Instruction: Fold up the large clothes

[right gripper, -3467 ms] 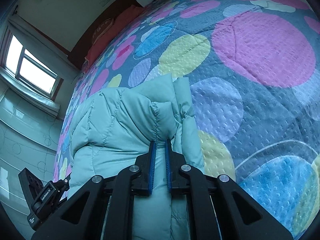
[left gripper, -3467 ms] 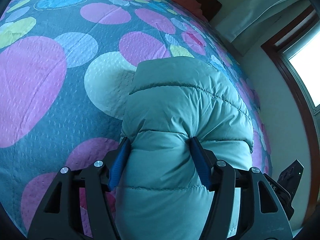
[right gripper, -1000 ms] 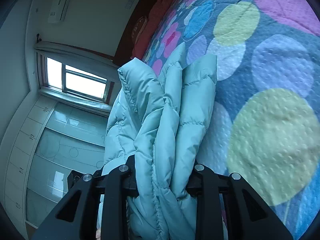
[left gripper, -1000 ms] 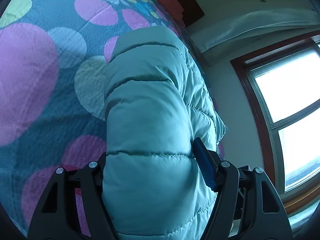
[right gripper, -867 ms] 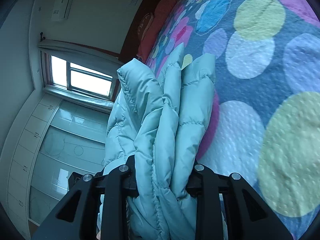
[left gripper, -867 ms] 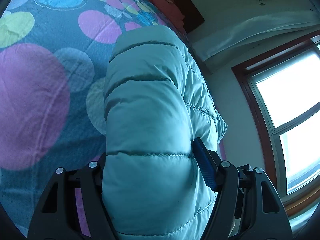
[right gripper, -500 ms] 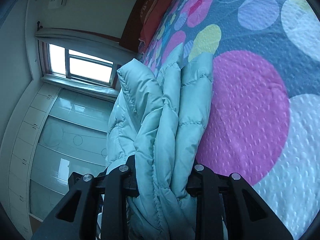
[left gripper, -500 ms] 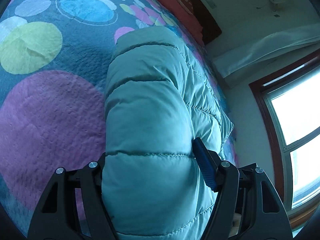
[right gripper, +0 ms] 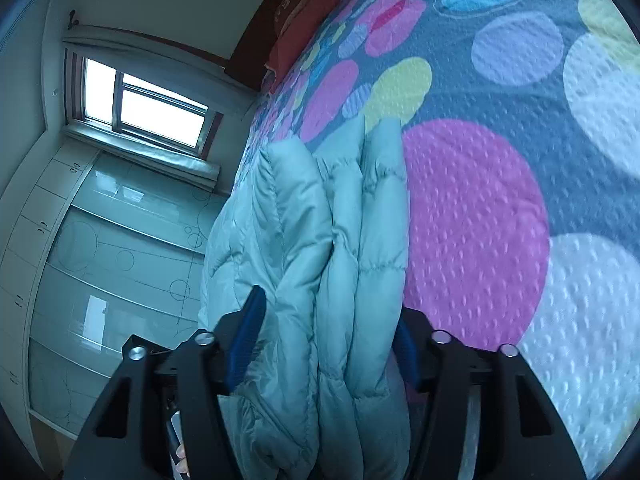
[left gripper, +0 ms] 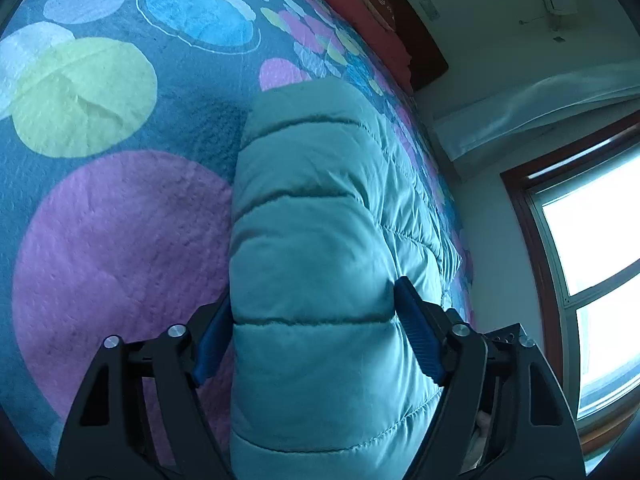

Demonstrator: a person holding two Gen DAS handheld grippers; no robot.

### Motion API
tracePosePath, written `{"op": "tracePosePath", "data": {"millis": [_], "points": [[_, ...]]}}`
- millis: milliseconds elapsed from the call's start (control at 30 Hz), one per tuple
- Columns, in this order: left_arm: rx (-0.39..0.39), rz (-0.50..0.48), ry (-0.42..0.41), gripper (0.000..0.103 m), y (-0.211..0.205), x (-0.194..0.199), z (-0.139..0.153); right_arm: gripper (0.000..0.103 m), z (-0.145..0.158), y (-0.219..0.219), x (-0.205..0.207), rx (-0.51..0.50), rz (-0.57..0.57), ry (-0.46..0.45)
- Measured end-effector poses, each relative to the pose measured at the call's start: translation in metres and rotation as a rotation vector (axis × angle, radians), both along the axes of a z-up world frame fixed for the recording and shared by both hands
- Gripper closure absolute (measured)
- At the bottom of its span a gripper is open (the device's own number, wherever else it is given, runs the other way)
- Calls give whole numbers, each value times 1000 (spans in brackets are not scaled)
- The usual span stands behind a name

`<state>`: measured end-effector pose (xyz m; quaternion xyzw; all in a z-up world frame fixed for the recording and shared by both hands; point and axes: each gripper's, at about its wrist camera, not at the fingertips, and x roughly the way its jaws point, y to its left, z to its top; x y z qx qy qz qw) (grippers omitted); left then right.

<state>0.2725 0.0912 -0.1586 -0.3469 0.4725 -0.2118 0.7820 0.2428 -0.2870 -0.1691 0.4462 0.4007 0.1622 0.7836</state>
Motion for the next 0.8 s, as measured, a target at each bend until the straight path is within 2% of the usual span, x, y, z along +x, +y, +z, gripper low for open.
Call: {"op": "tracePosePath", "data": {"millis": [200, 267, 333, 433, 600, 700, 767, 800], "points": [[42, 15, -7, 25, -1, 19, 1, 38, 2, -23, 26, 35, -64, 13], [64, 8, -8, 29, -4, 22, 1, 39, -1, -25, 35, 35, -76, 30], [89, 1, -6, 35, -7, 26, 1, 64, -9, -26, 40, 23, -84, 62], [120, -12, -15, 36, -15, 28, 0, 73, -24, -29, 42, 48, -91, 90], [149, -20, -32, 36, -19, 26, 0, 73, -28, -30, 39, 48, -100, 83], [177, -19, -43, 35, -17, 19, 6, 68, -21, -30, 31, 42, -99, 91], [190, -12, -50, 32, -15, 10, 13, 55, -14, -30, 17, 40, -97, 92], [184, -12, -50, 29, -14, 6, 15, 43, -10, -29, 12, 38, -97, 87]]}}
